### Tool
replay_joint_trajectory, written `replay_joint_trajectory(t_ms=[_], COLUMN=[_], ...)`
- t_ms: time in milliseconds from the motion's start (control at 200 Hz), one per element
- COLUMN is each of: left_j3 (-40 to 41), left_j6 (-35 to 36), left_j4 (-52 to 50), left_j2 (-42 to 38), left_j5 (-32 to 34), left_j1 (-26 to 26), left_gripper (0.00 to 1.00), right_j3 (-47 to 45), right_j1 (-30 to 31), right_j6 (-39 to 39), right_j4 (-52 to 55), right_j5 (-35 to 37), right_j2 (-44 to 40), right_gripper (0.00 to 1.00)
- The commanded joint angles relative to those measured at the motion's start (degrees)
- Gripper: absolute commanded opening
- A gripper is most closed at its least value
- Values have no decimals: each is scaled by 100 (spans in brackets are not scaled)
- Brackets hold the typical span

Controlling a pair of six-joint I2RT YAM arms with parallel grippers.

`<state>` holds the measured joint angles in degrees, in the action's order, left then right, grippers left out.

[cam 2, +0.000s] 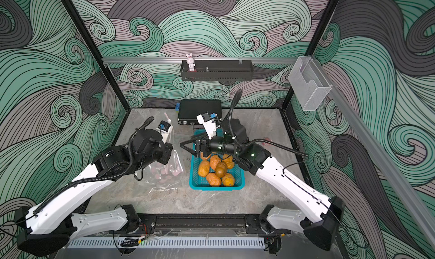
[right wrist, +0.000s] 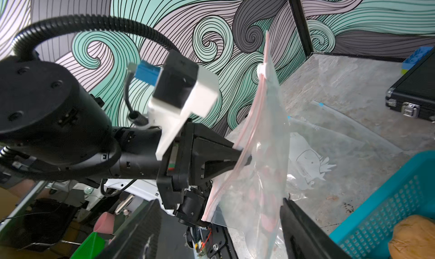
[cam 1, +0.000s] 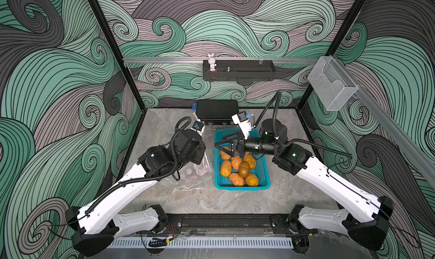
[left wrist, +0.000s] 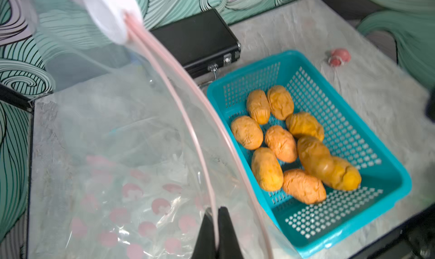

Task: Put the potatoes into a zipper bag and zip it
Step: Adjust the zipper on the food storage bag.

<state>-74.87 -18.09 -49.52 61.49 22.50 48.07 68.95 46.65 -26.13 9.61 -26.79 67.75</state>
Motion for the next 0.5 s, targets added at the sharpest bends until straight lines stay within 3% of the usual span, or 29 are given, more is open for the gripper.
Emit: replay_joint_trajectory(t_ms=[0,330,495], left_j3=[210,670,582], left_j6=[-934,-2322,-3346], left_j4=[1124,1787,1221], left_j2=[-384,-1029,-1087], left_j5=[559,1086,1423], left_j1=[-85,-149,-158], left_gripper=[0,0,0], right_j3=[-514,-1664,-2291], right_j1=[132,1580,1672], right_j6=[449,3355,4575], right_j4=[-276,-1470,-2718], right_j5=[276,1641,1931], right_j2=[-307,-972,-1158], right_gripper=[74,78,79])
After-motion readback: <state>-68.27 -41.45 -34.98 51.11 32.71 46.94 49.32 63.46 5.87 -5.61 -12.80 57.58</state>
